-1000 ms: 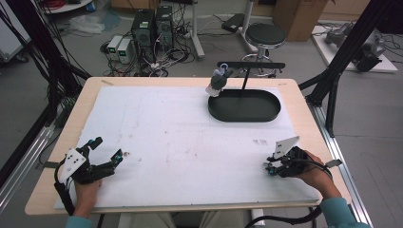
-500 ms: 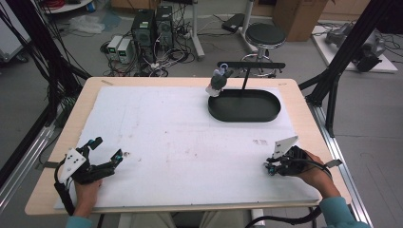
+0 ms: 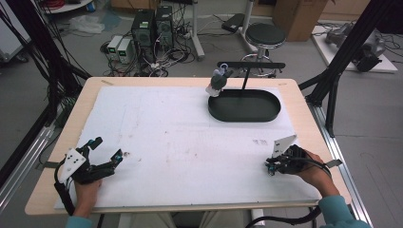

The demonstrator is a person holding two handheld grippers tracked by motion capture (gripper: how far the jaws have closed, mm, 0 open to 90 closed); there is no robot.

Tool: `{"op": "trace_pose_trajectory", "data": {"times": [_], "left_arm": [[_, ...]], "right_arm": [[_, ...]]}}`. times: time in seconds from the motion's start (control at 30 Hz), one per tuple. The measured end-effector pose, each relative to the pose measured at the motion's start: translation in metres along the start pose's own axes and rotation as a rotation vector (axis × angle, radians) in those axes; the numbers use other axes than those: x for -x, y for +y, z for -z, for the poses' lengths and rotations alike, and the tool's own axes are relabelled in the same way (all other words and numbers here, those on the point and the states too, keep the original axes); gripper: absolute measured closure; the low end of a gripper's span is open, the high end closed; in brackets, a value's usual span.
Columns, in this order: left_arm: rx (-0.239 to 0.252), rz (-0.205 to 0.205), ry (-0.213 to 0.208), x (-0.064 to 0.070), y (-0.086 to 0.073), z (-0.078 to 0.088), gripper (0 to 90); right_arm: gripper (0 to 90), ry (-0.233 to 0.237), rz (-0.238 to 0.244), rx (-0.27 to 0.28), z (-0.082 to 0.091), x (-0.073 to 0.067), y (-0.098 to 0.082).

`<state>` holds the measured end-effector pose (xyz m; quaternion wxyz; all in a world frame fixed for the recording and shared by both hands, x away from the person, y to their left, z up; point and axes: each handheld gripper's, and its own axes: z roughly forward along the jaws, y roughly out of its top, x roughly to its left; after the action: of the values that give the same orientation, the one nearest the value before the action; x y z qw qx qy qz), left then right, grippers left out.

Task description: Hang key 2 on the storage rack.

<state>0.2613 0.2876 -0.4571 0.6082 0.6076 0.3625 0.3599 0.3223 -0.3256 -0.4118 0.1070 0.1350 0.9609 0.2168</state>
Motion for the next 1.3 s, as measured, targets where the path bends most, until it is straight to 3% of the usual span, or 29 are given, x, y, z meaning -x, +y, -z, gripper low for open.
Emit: {"op": "trace_pose_trajectory", "data": {"times": [0.93, 1.17, 1.3], "left_arm": [[0.0, -0.002, 0.0, 0.0, 0.0, 0.0, 12.4], [0.001, 0.0, 0.0, 0.0, 0.0, 0.0, 12.4], [-0.001, -0.002, 0.0, 0.0, 0.0, 0.0001, 12.4]], "right_arm": [[87.1, -0.022, -0.04, 0.002, 0.0037, 0.0046, 0.0003], [88.4, -0.017, -0.072, 0.001, 0.0034, 0.0054, 0.0011], [88.5, -0.001, -0.113, 0.019, 0.005, 0.007, 0.0016]]}}
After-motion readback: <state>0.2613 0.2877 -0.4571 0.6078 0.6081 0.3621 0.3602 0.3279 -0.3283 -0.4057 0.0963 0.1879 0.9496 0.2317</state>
